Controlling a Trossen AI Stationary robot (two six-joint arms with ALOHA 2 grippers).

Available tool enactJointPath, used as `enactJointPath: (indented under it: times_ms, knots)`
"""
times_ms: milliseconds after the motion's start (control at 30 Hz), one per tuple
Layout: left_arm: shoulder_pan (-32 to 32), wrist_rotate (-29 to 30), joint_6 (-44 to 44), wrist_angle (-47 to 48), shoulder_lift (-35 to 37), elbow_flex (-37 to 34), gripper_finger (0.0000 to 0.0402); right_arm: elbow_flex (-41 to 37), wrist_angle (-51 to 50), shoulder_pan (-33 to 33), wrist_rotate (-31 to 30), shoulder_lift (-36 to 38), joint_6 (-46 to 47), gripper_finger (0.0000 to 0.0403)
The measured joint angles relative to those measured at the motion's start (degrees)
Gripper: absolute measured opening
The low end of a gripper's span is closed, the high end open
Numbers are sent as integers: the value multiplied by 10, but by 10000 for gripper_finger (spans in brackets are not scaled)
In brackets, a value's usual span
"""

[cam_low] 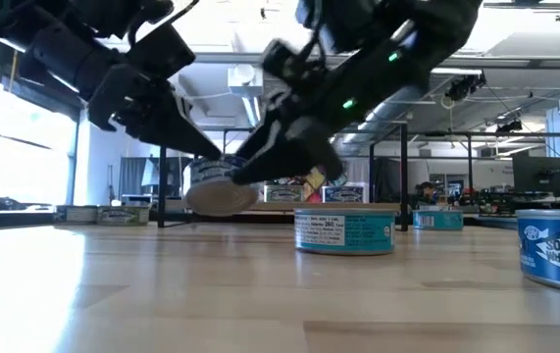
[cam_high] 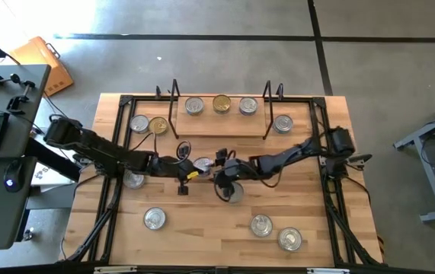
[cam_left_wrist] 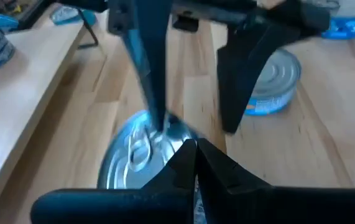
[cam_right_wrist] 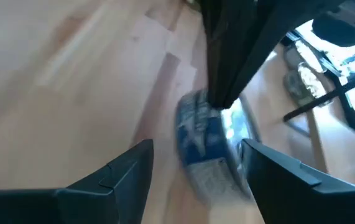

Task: Stack canned seafood by type on shelf
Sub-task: Put the blue tuna can on the shelf aligned with the other blue tuna can

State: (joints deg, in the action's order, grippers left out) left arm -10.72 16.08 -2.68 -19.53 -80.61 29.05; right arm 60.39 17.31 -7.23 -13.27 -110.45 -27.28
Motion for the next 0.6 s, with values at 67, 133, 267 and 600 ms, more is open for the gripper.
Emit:
enactJointPath:
  times_ms: [67,133,267,600]
  knots:
    - [0,-1,1,-14,-1,-6,0,8,2,3,-9,-16,-21,237]
    - [0,-3,5,-17,3,-13,0,23,4,6,-11,-32,-47,237]
    - [0,-3,5,-28,-1,-12,1,40,11,6,-11,-47,-66,236]
    - [-7,-6,3,-64,1,-11,1,42,3,12,-11,-46,-14,120]
